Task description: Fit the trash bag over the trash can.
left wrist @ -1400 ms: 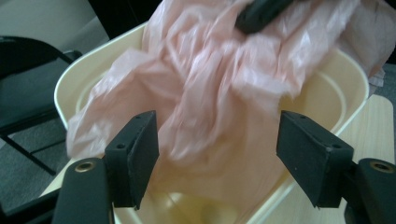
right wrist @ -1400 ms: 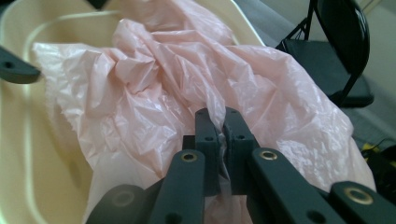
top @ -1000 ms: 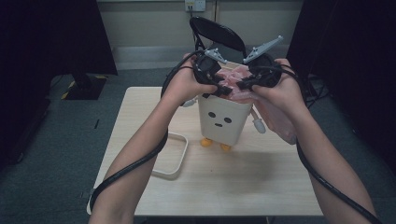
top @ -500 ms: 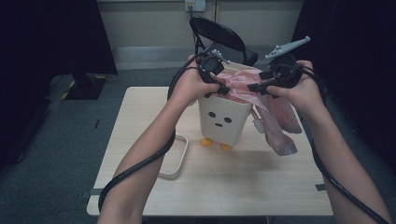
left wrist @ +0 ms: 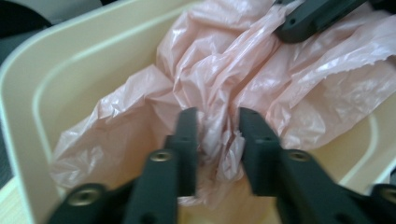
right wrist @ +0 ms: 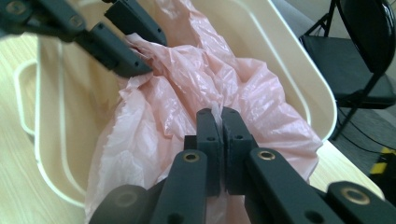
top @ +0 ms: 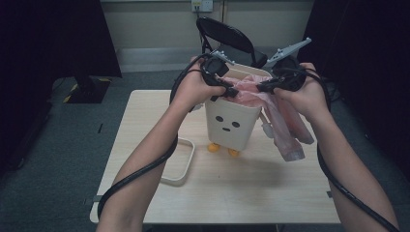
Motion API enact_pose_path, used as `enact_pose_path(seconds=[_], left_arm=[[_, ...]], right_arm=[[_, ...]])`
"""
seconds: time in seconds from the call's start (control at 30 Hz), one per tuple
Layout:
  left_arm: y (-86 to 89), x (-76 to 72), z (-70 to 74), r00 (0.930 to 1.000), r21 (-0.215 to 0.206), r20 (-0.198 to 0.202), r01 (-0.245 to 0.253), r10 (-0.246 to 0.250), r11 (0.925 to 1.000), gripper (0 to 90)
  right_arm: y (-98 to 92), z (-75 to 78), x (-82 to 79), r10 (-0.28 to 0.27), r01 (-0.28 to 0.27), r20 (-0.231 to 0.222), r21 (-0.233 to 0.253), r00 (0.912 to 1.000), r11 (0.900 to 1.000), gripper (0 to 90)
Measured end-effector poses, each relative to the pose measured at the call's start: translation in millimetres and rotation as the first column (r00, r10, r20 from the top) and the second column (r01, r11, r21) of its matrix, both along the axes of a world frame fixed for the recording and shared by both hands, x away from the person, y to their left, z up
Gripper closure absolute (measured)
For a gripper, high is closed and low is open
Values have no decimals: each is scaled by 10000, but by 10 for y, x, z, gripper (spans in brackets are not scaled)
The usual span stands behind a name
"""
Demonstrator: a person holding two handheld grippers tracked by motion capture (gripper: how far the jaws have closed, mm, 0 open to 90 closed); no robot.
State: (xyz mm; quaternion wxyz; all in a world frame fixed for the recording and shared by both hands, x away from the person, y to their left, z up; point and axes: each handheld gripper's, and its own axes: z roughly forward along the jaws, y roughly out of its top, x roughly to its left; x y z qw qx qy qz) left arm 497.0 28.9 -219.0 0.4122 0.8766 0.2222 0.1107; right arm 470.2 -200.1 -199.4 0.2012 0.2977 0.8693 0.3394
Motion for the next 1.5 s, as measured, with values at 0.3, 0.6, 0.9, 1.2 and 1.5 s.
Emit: enact_pose_path(seconds=[0.3, 0.6, 0.9, 1.2, 1.5], left_arm=[[44, -25, 117, 9872, 442, 1487, 517, -578, 9977, 331], [-99, 47, -35, 9984, 862, -1, 565, -567, 9947, 848], [-109, 17, -31, 9992, 1073, -14, 390, -391, 9935, 868], [-118, -3, -37, 9991, 1207, 119, 386, -403, 9919, 861], [-118, -35, 2, 9984, 767, 409, 361, -394, 9964, 825]], right_arm=[[151, 77, 27, 466, -477, 202, 546, 9987, 9974, 883], [162, 85, -5, 615, -631, 219, 793, 9979, 9948, 668], [-223, 113, 3, -410, 400, 82, 1006, 9991, 9941, 312], [-325, -40, 52, -145, 301, -971, 1619, 9952, 9864, 460], [-237, 113, -7, -394, 448, -605, 910, 9974, 9948, 867]])
